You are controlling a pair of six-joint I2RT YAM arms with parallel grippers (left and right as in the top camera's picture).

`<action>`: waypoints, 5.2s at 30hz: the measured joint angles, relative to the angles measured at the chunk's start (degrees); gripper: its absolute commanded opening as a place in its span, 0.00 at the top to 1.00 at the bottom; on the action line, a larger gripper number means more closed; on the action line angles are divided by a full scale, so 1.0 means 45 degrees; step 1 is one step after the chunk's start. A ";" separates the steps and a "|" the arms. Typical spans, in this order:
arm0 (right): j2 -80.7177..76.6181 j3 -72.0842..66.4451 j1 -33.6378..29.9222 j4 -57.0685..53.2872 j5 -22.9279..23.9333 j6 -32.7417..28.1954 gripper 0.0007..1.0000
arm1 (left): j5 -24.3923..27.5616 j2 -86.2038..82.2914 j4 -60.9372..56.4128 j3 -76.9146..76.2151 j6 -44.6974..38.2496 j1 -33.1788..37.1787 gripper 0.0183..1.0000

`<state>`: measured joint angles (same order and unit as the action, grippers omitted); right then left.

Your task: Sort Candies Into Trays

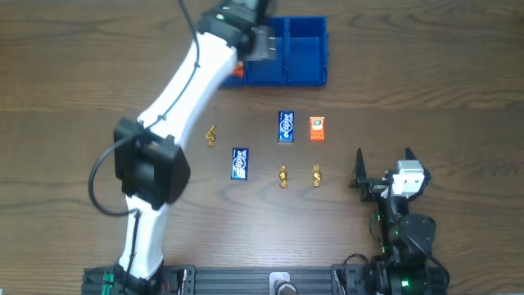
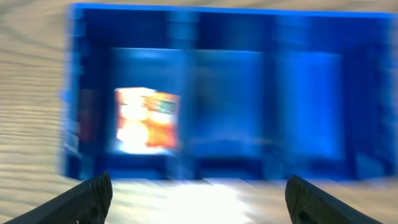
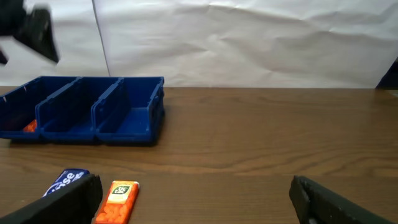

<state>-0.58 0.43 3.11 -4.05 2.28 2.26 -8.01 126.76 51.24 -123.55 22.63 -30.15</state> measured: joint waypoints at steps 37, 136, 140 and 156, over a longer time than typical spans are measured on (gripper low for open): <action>0.0000 0.0000 0.0000 0.0000 0.0000 0.0000 0.00 | 0.0840 0.3798 0.0340 -0.0214 0.4435 -0.4580 0.70; 0.0024 0.0000 0.0005 -0.0005 -0.0005 -0.0005 0.00 | 0.3478 -2.7987 -1.1040 2.7166 -0.2803 0.6868 0.00; 0.0024 0.0000 0.0000 -0.0005 -0.0010 -0.0005 0.00 | 0.3473 -2.7991 -1.1030 2.7161 -0.2803 0.6868 0.00; 0.0024 0.0000 0.0000 0.0005 0.0102 -0.0005 0.00 | 0.3473 -2.7991 -1.1030 2.7161 -0.2798 0.6868 0.00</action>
<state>-0.47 0.43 3.11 -4.03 2.74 2.24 7.62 0.80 1.61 -1.32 10.04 0.75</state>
